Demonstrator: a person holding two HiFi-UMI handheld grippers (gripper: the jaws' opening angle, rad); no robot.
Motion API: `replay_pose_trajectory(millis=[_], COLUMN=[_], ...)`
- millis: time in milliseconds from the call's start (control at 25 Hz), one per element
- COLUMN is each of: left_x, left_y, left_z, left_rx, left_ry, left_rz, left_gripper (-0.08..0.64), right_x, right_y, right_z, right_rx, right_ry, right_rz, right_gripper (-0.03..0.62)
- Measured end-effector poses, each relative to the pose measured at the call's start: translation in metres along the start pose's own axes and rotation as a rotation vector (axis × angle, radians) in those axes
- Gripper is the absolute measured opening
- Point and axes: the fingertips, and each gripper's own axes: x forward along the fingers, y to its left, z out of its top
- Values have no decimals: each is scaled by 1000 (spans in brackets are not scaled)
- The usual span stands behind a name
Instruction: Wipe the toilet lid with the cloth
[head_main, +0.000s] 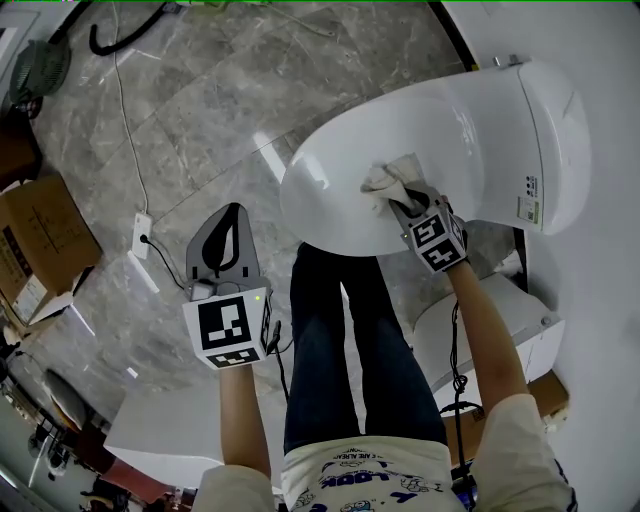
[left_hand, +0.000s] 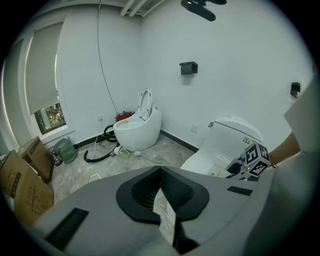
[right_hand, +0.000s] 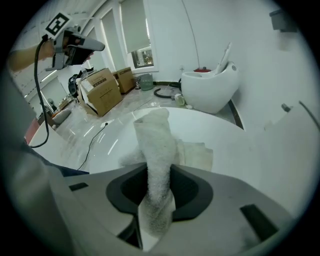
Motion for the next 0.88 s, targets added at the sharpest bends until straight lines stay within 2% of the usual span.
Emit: replay_pose_trajectory(millis=[320,880], left_x=[8,23], left_y=[-18,-39], left_z=[9,17], left_rx=[27,57], left_ry=[6,9], left_rz=[-27,-64], left_gripper=[3,3], right_x=[-17,-40], right_y=[-50,-102], right_z=[-20,-57], right_rx=[111,250], right_ry=[-16,-26], right_rz=[-81,-180], right_gripper=[104,104])
